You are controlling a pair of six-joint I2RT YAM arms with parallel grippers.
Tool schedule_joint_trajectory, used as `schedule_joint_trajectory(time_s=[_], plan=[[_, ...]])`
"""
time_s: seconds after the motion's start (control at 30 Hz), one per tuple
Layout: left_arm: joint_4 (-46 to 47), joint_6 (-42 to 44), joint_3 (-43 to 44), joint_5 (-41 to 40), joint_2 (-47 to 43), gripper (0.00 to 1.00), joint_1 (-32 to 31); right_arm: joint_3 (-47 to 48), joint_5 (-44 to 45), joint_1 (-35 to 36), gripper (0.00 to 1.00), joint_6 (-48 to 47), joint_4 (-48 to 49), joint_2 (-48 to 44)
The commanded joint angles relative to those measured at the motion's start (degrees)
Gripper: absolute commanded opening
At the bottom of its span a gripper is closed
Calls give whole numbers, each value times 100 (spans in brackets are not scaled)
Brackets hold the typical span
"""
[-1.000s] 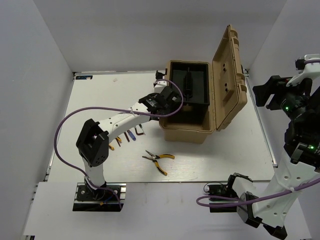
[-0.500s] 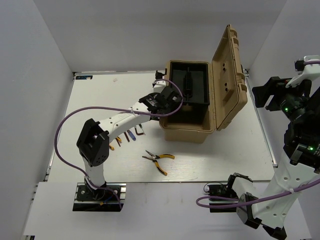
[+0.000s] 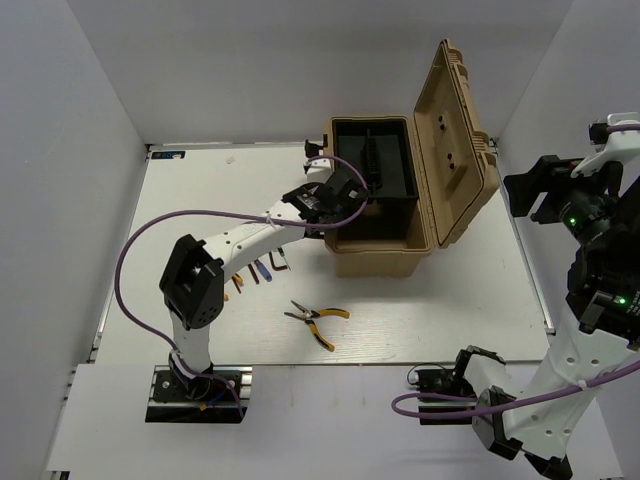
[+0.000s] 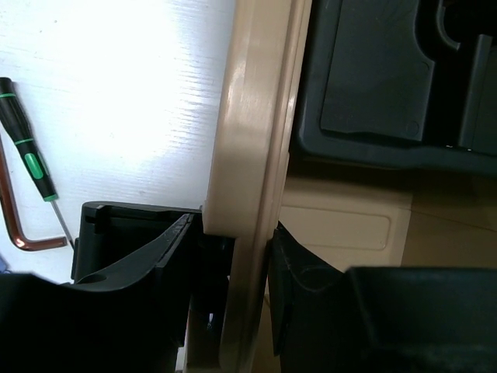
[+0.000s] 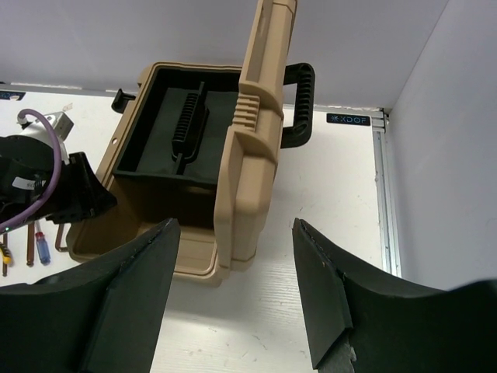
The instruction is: Sort the tools into containers
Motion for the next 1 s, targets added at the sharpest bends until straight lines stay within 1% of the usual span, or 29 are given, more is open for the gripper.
schedule_joint_trajectory(time_s=[0.0,0.03,0.07,0.1,0.17,0.23,0.33,0.4,0.47,0.53,0.57,0.6,0.63,0.67,0.73,0.77,0.8,0.83,0.87,0.9,0.93,0.97], plan=[[95,-1168,-335,246,329,8,220,-86,-29,-3,66,-62,121,-100],[148,-1098,-501,246,233,15,220,-87,-55,-3,66,-62,113,-83],[297,-1037,-572,246,145,24,220,-130,-47,5,66,-45,130,-100],[298,-975,-625,298,144,44,220,-174,-73,-12,66,-27,148,-109],[368,-852,-626,298,83,59,167,-210,-91,5,66,-1,183,-136],[307,-720,-626,298,21,70,167,-201,-91,5,66,26,183,-136],[307,-606,-679,246,-215,81,167,-201,-135,-3,66,17,183,-145],[307,-466,-679,193,-330,82,167,-210,-239,-12,66,-62,166,-118],[307,-299,-679,193,-532,85,167,-271,-372,5,78,-280,218,-214],[359,-167,-679,79,-708,87,167,-490,-714,-3,87,-369,515,-398],[360,-27,-679,79,-909,88,167,-796,-784,-21,87,-387,770,-539],[455,62,-679,79,-1006,90,167,-860,-872,-4,87,-370,842,-627],[456,115,-626,26,-1103,91,167,-886,-1204,-12,84,-344,903,-611],[456,254,-626,26,-1287,94,167,-782,-1294,-3,78,-126,904,-550],[509,422,-564,-27,-1464,94,167,-667,-1618,-3,66,129,878,-391],[509,588,-512,-27,-1551,95,167,-563,-1707,-12,49,288,930,-234],[509,686,-512,-27,-1744,95,167,-579,-1899,5,40,559,991,-180],[561,800,-512,-27,-1833,95,167,-614,-2162,-3,25,684,1140,-136],[562,1001,-512,-27,-1947,95,167,-675,-2426,5,18,946,1220,-49],[562,1116,-512,-27,-2061,95,167,-780,-2559,5,12,1331,1708,-57],[614,1248,-668,-88,-2340,95,167,-833,-2822,5,8,1535,1887,-22],[614,1458,-774,-88,-2500,95,167,-877,-2868,14,6,1964,2045,-13]])
